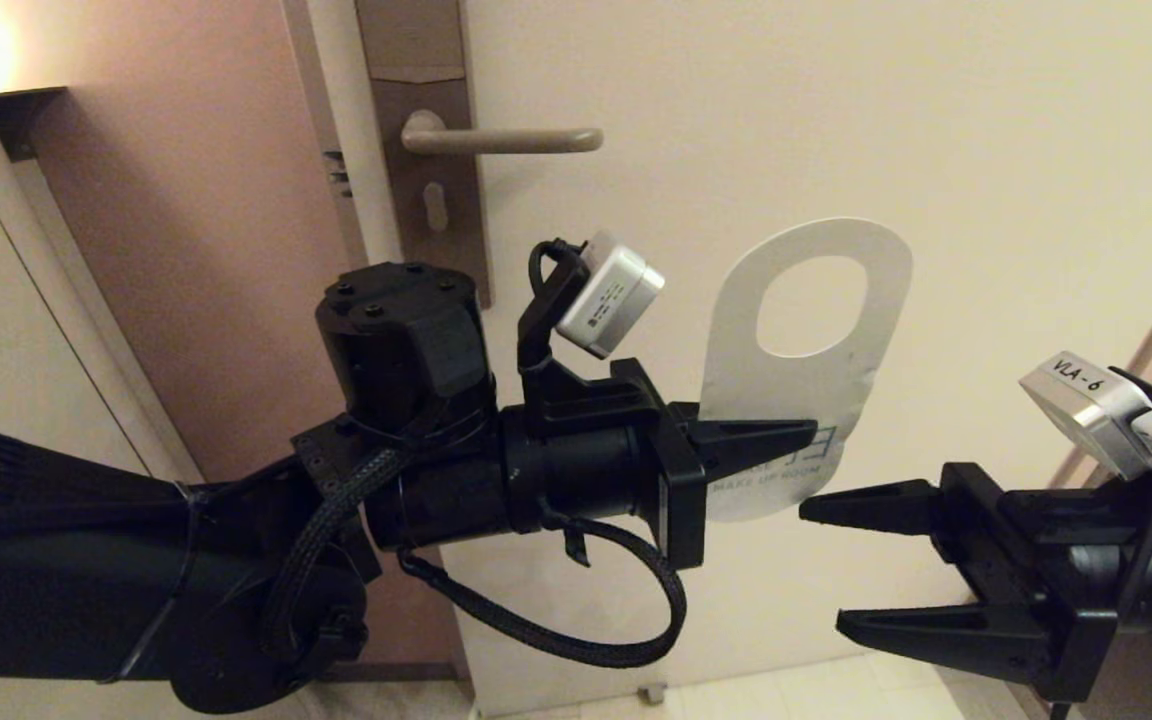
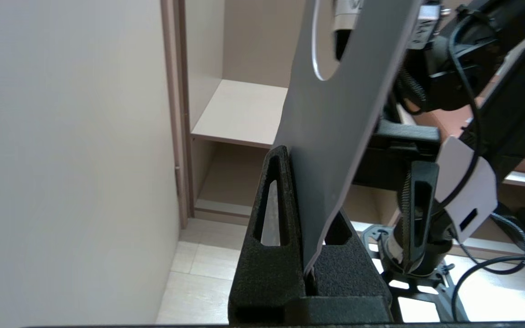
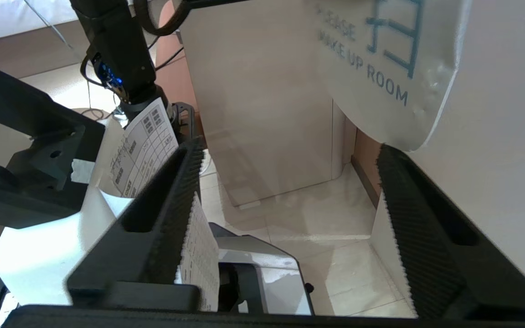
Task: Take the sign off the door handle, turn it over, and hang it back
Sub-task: Hand it to the other hand
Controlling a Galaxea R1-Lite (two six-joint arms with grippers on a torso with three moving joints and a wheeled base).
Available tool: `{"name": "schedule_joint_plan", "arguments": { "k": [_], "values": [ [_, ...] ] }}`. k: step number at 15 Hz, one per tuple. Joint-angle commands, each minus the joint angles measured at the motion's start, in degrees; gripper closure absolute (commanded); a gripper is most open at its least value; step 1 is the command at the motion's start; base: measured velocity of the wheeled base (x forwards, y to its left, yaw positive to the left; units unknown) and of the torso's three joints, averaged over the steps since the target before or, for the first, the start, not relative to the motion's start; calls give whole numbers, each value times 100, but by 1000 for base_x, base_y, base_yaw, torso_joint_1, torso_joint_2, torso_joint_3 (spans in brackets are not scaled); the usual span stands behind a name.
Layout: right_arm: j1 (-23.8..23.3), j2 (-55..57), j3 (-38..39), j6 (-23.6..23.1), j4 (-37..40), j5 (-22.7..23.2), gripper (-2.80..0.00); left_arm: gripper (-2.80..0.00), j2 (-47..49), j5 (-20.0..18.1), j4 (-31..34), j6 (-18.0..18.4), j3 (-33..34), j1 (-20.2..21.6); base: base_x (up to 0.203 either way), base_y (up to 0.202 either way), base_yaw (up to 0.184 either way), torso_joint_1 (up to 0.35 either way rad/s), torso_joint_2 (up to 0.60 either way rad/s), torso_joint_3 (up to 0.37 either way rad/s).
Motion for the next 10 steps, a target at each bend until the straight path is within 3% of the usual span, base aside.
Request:
{"name": "schedule_joint_plan", "arguments": {
  "k": [1,10],
  "values": [
    [8,7,-37,3,-23,35,-280,0,-2,-21,-35,-8,-5,-46,0,0,0,0,0,0],
    [8,16,-100,-6,-23,35,-280,0,28,-13,-162,-122,4,-225,0,0,0,0,0,0]
  ]
}}
